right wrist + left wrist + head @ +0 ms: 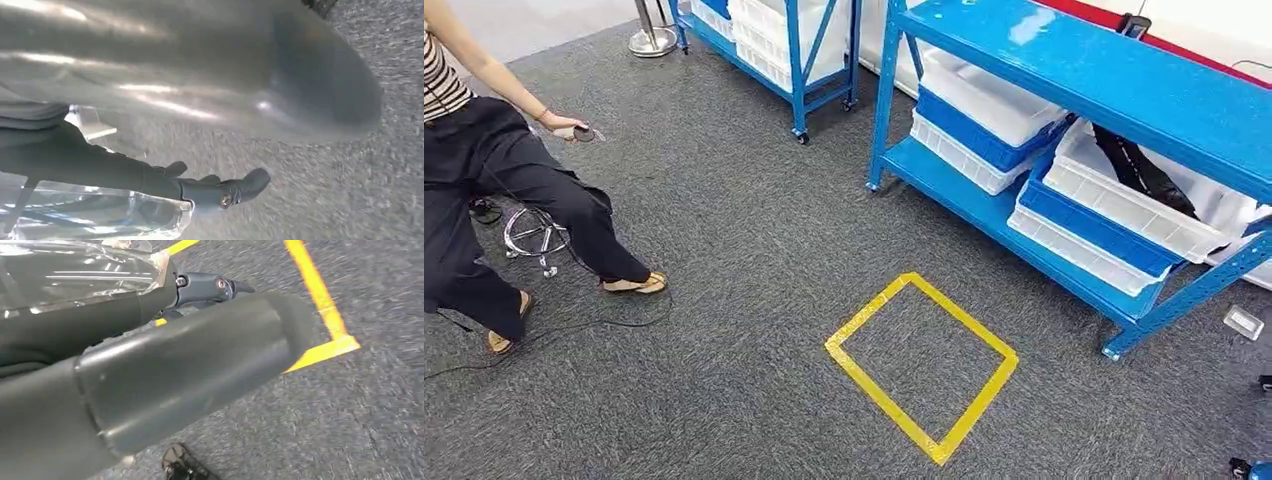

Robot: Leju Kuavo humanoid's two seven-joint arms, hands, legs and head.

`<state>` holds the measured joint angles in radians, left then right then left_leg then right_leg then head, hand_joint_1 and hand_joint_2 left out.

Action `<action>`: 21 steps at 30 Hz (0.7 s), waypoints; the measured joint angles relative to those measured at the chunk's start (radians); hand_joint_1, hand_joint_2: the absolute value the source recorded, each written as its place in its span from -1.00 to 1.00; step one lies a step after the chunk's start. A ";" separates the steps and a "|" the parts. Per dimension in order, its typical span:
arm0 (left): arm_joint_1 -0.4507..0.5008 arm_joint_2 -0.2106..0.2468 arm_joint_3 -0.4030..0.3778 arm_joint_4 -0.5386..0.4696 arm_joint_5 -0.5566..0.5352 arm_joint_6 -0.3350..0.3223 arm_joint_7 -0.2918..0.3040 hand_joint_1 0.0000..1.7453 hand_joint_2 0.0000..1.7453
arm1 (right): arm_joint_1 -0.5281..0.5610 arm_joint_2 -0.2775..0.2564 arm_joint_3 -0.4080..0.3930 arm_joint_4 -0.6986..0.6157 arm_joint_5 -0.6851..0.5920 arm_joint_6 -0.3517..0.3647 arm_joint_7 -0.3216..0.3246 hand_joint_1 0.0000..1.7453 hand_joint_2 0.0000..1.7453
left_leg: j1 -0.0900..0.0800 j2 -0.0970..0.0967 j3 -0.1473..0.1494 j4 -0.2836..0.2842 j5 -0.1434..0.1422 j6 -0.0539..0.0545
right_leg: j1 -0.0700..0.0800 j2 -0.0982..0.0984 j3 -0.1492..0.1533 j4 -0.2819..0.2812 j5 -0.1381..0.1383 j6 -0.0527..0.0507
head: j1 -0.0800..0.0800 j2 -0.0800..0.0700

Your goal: Take the parts from the cabinet and place them on the table.

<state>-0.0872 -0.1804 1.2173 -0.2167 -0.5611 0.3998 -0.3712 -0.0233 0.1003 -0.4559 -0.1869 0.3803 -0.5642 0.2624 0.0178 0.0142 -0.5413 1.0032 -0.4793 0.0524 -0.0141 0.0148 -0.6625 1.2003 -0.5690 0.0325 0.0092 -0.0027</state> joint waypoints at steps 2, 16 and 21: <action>0.001 0.000 0.000 0.000 0.008 -0.004 -0.004 -1.00 -1.00 | 0.001 0.000 -0.001 0.000 0.005 0.001 -0.005 -1.00 -1.00 | -0.002 0.028 -0.003 0.001 -0.001 0.001 | -0.002 -0.003 -0.054 0.119 -0.037 0.008 | 0.000 0.000; -0.004 -0.006 0.009 0.000 0.061 0.026 -0.019 -1.00 -1.00 | -0.002 -0.016 0.000 0.000 0.044 0.041 -0.038 -1.00 -1.00 | 0.003 -0.014 -0.086 0.258 -0.166 -0.056 | -0.005 -0.005 0.134 -0.228 0.112 -0.024 | -0.008 0.000; -0.003 -0.003 0.019 0.000 0.071 0.037 -0.019 -1.00 -1.00 | 0.000 -0.020 0.005 0.000 0.081 0.045 -0.042 -1.00 -1.00 | 0.011 -0.021 -0.029 0.091 -0.016 -0.057 | -0.008 0.054 0.136 -0.216 0.108 -0.020 | -0.009 0.000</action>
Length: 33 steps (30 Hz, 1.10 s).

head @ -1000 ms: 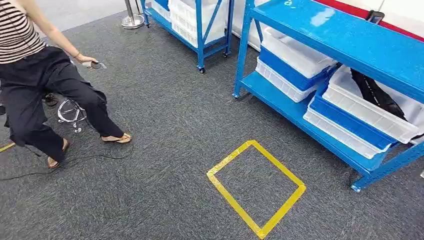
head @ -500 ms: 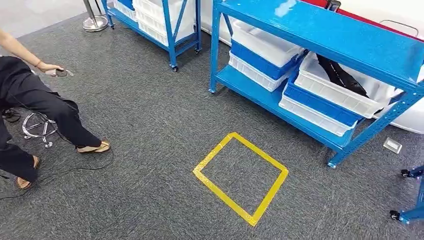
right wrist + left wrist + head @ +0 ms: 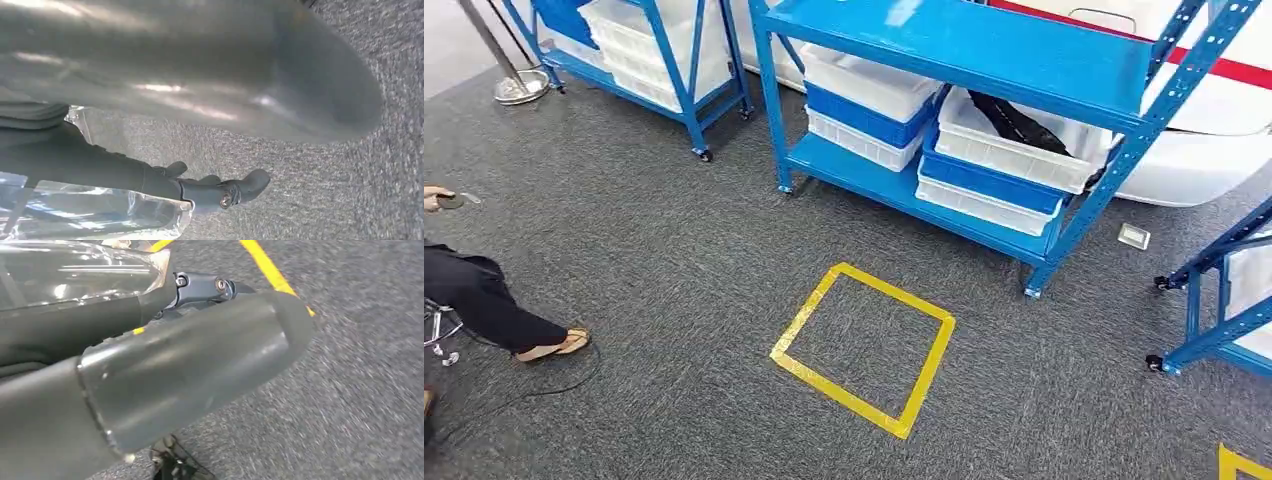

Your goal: Take the parts from the cabinet and place them on the table.

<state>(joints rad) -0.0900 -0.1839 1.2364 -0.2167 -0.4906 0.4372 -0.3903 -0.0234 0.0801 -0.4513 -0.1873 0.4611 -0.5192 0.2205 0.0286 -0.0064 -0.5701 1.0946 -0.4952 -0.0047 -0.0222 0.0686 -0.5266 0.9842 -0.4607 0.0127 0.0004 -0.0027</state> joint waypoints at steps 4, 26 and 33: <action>-0.010 0.000 0.005 0.000 0.000 0.003 0.000 -1.00 -1.00 | 0.003 -0.006 0.015 0.000 0.031 0.008 0.006 -1.00 -1.00 | -0.008 -0.018 0.012 -0.067 0.005 0.018 | 0.012 0.019 -0.024 0.004 -0.006 0.021 | 0.000 0.000; -0.012 0.014 0.014 0.000 -0.003 -0.004 -0.014 -1.00 -1.00 | -0.003 -0.019 0.029 -0.001 0.041 0.025 -0.037 -1.00 -1.00 | -0.013 0.006 -0.120 0.208 -0.129 0.000 | 0.010 -0.066 0.026 -0.019 -0.018 -0.022 | 0.002 0.000; -0.010 0.022 0.014 0.000 -0.010 -0.006 -0.011 -1.00 -1.00 | -0.003 -0.019 0.028 -0.001 0.038 0.023 -0.037 -1.00 -1.00 | -0.005 0.001 -0.008 -0.070 0.036 0.010 | 0.021 -0.049 0.054 -0.012 -0.065 0.007 | -0.001 0.000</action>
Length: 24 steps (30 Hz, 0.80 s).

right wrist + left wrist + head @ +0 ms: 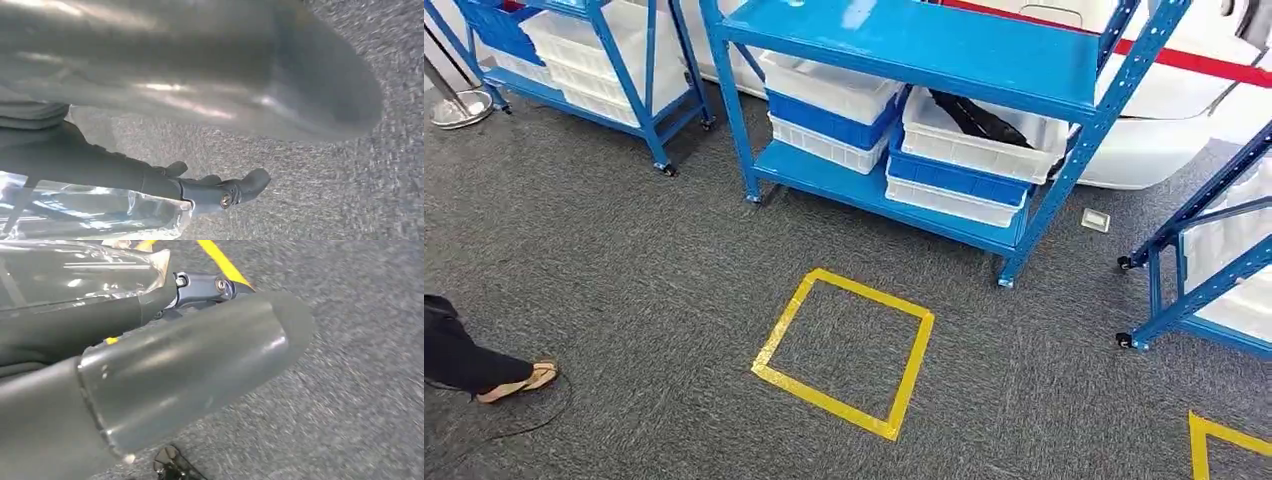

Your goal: Take the parts from the cabinet and place them on the table.

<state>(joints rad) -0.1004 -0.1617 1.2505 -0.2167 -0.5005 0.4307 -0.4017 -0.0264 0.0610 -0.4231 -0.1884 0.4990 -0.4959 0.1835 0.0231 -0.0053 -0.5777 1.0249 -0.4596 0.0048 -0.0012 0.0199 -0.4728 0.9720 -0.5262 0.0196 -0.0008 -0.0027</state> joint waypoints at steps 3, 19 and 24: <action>0.001 0.000 0.000 0.000 0.000 0.000 0.001 -1.00 -1.00 | 0.000 0.000 0.000 0.000 -0.001 -0.002 0.000 -1.00 -1.00 | -0.008 0.001 0.004 -0.002 -0.009 0.023 | -0.002 -0.001 0.017 0.011 0.004 0.016 | 0.002 0.000; 0.001 0.002 0.001 0.001 -0.005 0.000 0.013 -1.00 -1.00 | 0.011 0.003 -0.003 0.000 -0.005 -0.011 -0.006 -1.00 -1.00 | -0.004 0.006 0.102 -0.009 -0.074 0.003 | 0.003 -0.026 -0.116 0.037 0.070 -0.003 | 0.010 0.000; -0.002 0.002 0.000 0.002 -0.006 0.000 0.011 -1.00 -1.00 | 0.008 0.002 -0.004 0.000 -0.004 -0.012 -0.017 -1.00 -1.00 | 0.000 0.006 -0.028 0.226 -0.158 -0.009 | -0.004 -0.019 -0.061 0.023 0.049 -0.039 | 0.001 0.000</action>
<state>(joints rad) -0.1023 -0.1594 1.2501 -0.2144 -0.5062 0.4303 -0.3903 -0.0189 0.0629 -0.4269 -0.1884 0.4952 -0.5077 0.1667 0.0235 0.0009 -0.6055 1.2508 -0.6174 -0.0039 -0.0048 0.0005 -0.5340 0.9954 -0.4771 -0.0199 0.0000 -0.0027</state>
